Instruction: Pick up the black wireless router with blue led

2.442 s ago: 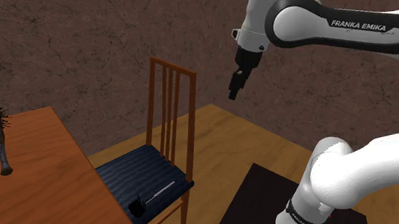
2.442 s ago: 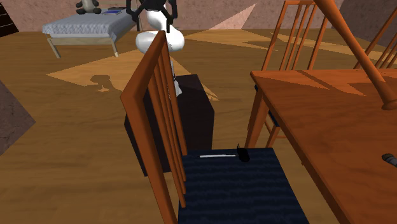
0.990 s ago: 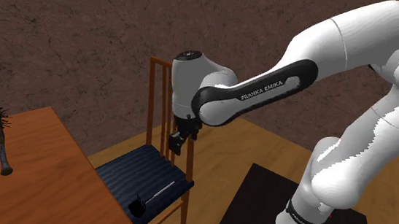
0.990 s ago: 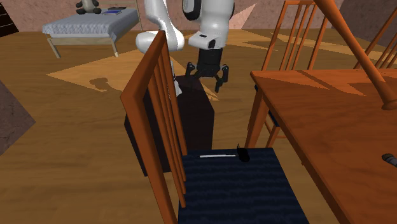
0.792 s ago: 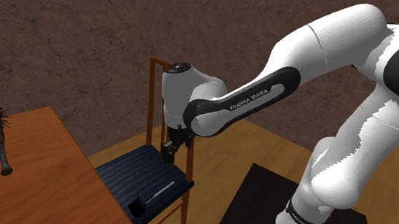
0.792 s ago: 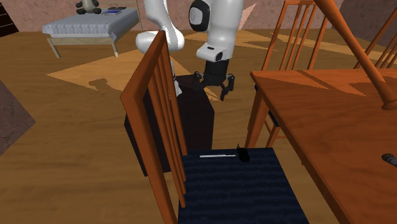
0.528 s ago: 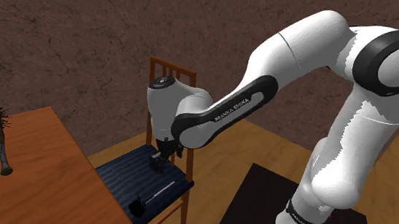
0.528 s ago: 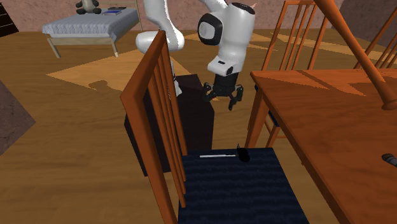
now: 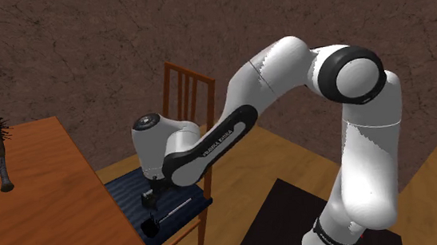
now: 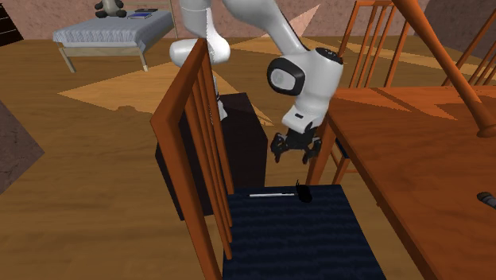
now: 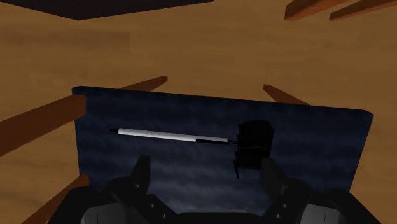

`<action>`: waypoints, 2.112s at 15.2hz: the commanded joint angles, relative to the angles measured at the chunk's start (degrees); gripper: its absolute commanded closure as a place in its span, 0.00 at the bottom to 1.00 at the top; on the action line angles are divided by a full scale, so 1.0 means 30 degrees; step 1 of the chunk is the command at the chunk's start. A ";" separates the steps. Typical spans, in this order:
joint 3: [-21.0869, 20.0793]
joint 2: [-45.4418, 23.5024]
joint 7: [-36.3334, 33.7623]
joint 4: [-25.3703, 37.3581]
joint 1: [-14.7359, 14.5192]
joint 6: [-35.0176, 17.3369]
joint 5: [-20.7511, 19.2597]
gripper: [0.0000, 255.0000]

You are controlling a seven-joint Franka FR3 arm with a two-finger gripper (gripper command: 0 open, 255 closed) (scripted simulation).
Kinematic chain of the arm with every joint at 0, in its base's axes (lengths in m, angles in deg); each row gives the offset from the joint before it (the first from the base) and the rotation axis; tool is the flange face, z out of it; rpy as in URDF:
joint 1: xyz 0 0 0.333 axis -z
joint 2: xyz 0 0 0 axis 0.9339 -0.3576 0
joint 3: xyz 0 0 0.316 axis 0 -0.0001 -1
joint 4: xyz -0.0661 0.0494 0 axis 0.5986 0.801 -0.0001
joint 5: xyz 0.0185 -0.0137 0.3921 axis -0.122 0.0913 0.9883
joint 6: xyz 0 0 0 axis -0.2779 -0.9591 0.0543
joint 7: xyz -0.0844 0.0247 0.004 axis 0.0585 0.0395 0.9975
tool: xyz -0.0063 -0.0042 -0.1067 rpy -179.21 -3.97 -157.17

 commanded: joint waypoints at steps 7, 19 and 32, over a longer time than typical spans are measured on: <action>0.1097 -0.6242 -0.2617 0.5556 -0.2291 0.0419 -0.1551 0.00; 0.1633 -0.7878 -0.3118 0.6025 -0.2720 -0.0683 -0.2161 1.00; 0.1308 -0.6941 -0.2818 0.5857 -0.2489 0.0060 -0.1774 1.00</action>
